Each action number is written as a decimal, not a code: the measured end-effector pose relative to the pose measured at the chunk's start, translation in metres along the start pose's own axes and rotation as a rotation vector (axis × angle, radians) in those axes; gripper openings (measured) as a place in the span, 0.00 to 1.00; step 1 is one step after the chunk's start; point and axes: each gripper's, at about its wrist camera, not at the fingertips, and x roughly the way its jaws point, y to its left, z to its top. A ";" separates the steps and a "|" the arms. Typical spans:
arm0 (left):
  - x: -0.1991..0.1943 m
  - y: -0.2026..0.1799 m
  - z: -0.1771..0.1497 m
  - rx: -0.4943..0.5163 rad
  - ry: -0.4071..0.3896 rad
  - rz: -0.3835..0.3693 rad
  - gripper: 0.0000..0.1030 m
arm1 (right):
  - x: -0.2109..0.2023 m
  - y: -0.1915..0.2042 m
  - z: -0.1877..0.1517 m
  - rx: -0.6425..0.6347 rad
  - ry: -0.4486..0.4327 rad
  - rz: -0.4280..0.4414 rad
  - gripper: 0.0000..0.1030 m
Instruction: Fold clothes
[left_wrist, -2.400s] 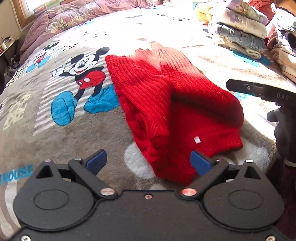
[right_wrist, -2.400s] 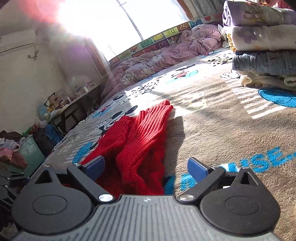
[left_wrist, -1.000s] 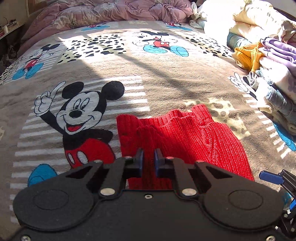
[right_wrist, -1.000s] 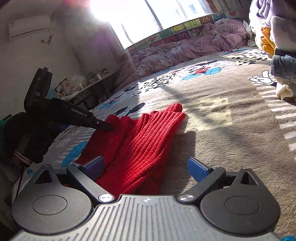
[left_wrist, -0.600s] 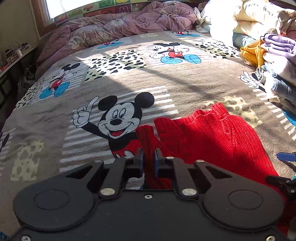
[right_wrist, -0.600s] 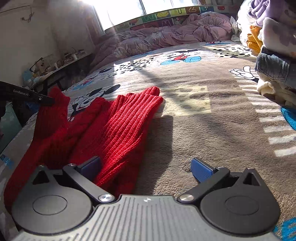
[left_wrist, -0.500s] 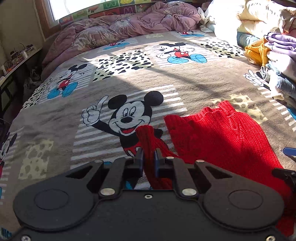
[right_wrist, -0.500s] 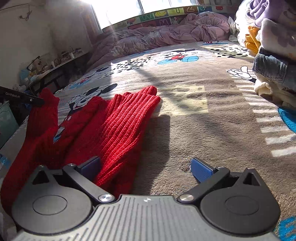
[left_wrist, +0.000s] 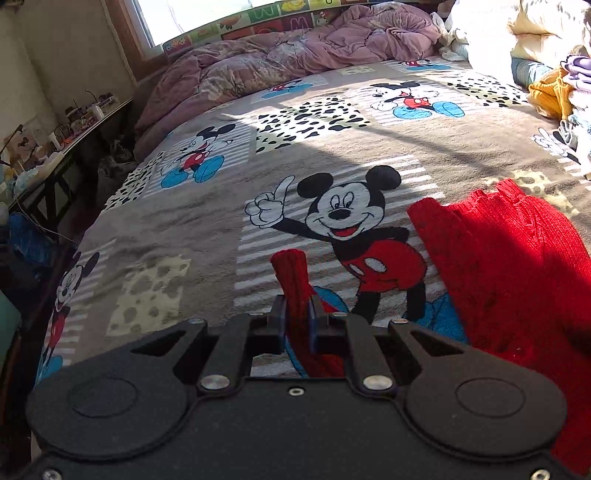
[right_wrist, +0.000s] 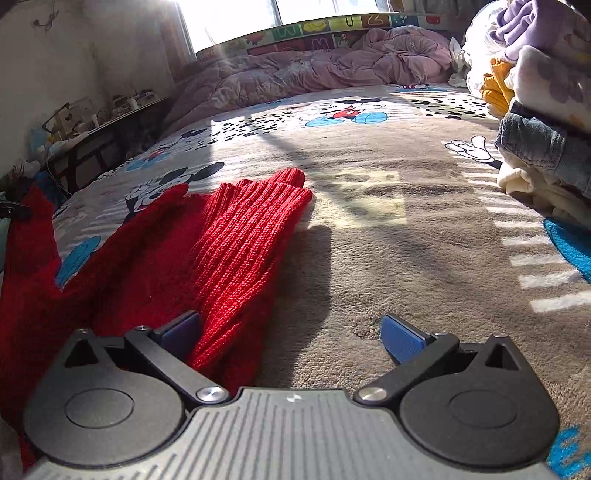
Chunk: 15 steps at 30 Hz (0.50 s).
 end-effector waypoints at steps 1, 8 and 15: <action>0.000 0.003 -0.003 -0.002 0.003 0.009 0.10 | 0.000 0.001 0.000 -0.006 0.000 -0.011 1.00; 0.003 0.024 -0.028 0.026 0.047 0.072 0.10 | -0.004 0.009 0.001 -0.067 -0.005 -0.073 1.00; 0.012 0.037 -0.050 0.060 0.108 0.112 0.10 | -0.009 0.022 0.001 -0.149 -0.023 -0.146 1.00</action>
